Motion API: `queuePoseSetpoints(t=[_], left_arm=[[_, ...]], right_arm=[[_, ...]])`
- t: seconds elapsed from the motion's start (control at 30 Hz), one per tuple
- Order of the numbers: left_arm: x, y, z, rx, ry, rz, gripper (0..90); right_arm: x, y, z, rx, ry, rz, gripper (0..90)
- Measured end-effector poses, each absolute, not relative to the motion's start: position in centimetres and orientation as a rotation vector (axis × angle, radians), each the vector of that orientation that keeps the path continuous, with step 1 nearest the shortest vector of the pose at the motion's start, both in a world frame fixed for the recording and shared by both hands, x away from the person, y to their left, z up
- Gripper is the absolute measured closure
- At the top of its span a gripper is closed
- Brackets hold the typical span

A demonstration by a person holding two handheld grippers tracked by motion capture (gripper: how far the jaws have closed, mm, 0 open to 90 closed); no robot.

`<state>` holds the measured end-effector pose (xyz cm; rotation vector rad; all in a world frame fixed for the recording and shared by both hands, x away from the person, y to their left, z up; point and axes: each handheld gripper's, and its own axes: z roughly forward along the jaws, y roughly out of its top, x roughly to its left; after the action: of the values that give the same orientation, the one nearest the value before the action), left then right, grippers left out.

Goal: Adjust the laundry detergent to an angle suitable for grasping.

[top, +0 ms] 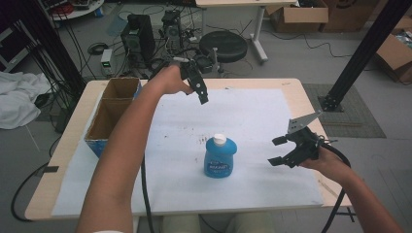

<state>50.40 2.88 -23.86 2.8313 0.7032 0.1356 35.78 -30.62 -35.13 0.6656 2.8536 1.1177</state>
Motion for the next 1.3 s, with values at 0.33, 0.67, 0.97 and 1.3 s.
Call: queuePoseSetpoints(t=[0.33,0.67,0.97,1.3], left_arm=[[50.4,2.4,-24.0,2.828,0.688,0.136,20.2],[50.3,2.1,-23.9,2.828,0.669,0.146,20.2],[50.2,1.4,-23.4,2.818,0.639,0.161,20.3],[50.4,-1.1,-22.5,2.826,0.575,0.154,20.4]], right_arm=[[35.8,-33.1,-33.1,0.725,2.867,0.891,15.6],[35.8,-33.4,-32.1,0.779,2.906,0.72,15.8],[35.7,-33.0,-32.1,0.783,2.921,0.692,16.0],[35.8,-32.8,-32.0,0.765,2.929,0.689,16.0]])
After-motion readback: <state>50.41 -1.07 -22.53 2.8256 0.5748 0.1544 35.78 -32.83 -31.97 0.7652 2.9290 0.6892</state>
